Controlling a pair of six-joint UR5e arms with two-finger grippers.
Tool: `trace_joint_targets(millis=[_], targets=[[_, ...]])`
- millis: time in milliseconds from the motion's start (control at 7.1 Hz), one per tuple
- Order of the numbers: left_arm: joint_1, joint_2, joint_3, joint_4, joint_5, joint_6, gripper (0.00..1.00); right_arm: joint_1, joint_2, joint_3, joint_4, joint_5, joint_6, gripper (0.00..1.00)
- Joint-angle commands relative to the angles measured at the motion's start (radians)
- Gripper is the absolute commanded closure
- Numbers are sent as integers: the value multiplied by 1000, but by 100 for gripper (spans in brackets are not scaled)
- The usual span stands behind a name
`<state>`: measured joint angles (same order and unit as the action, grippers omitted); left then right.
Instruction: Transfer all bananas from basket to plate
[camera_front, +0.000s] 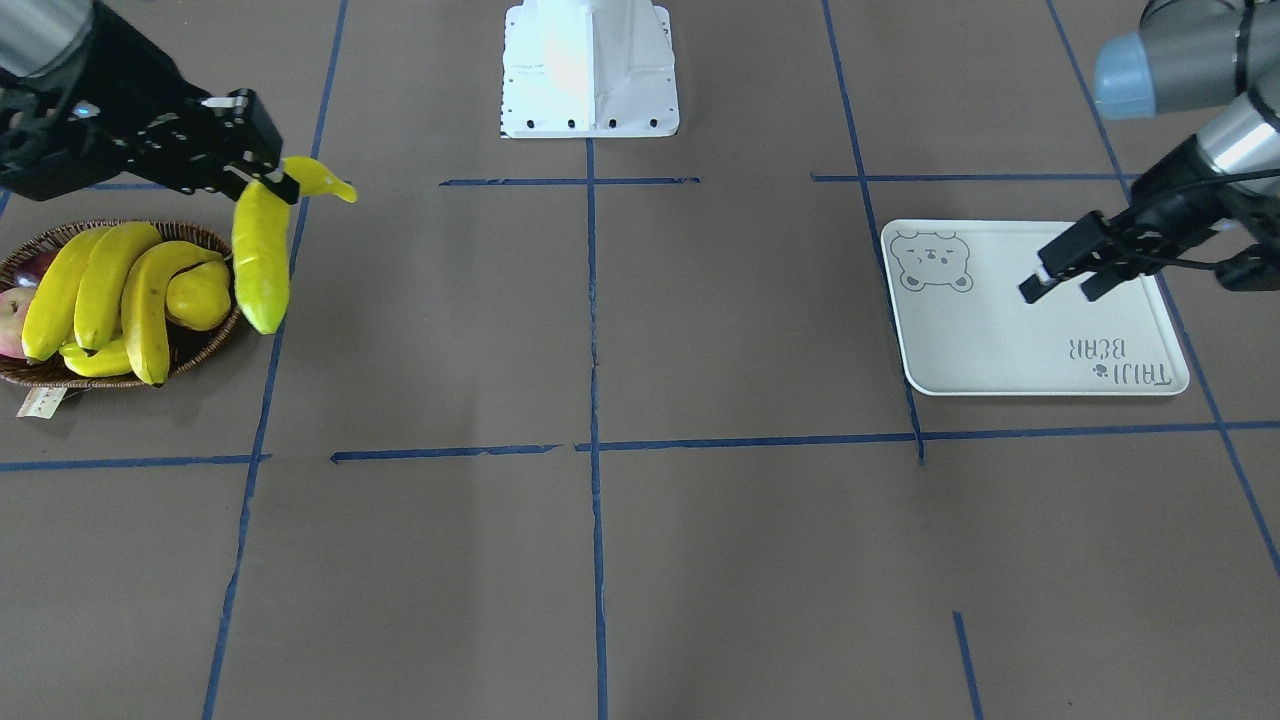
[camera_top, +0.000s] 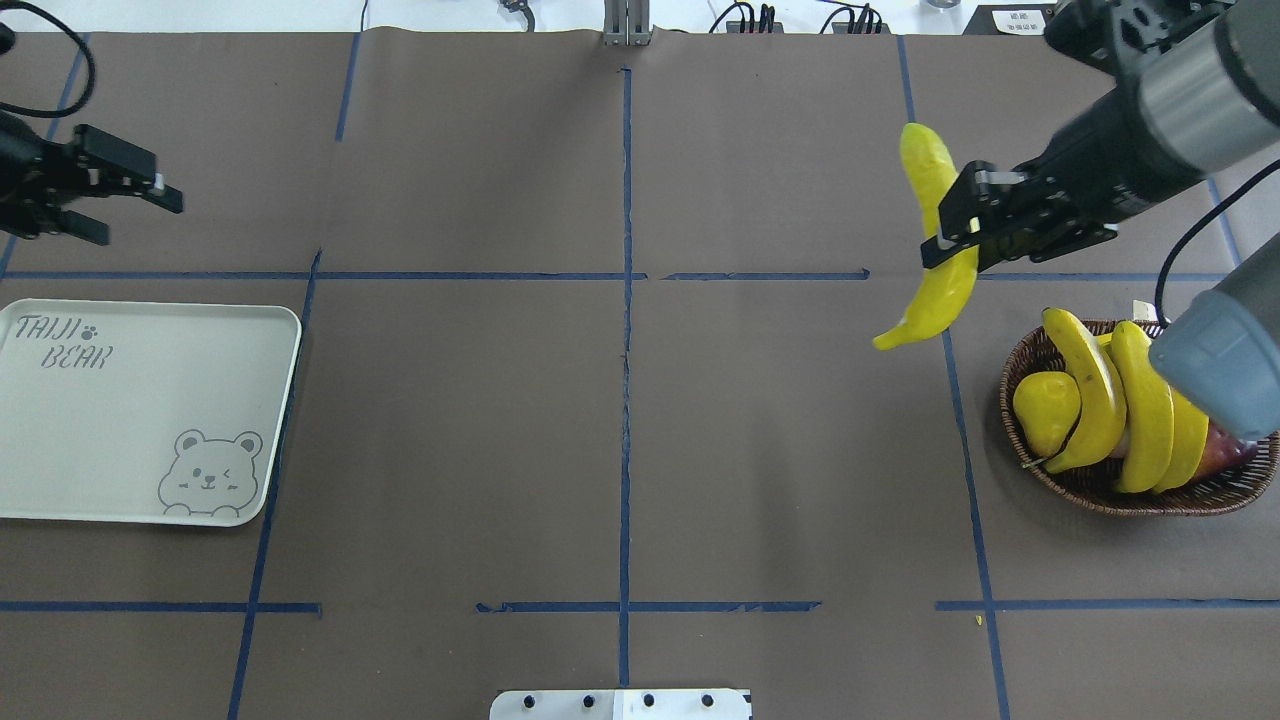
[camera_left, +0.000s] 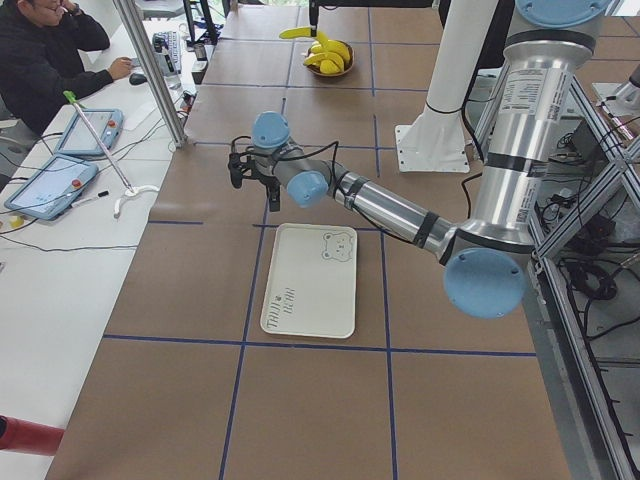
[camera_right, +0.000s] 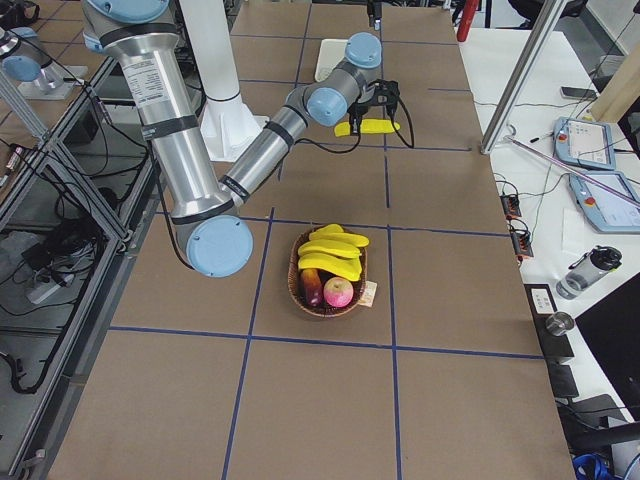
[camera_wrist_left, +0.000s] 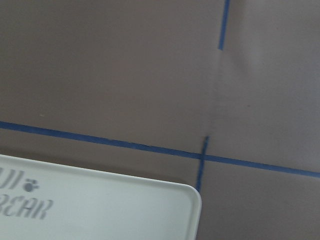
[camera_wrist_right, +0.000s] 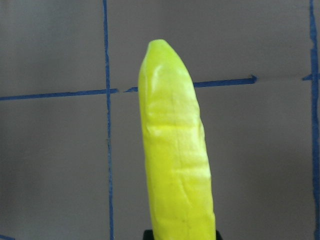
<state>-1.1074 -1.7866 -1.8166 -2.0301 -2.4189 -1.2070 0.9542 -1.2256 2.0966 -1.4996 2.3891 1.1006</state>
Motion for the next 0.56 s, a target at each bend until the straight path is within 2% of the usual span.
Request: trace_joint_targets(millis=[0,282,423], targets=[[128,-140,10,-124,29,-367,1,-193,47,-9,199,-186,282,99],[242,-154,6,-416,140,-651,1,-313,69,-10,333,-302,425,99],[294,-177,-3,-474,200,-740,1,-339,75,-9,355,-315,448,99]])
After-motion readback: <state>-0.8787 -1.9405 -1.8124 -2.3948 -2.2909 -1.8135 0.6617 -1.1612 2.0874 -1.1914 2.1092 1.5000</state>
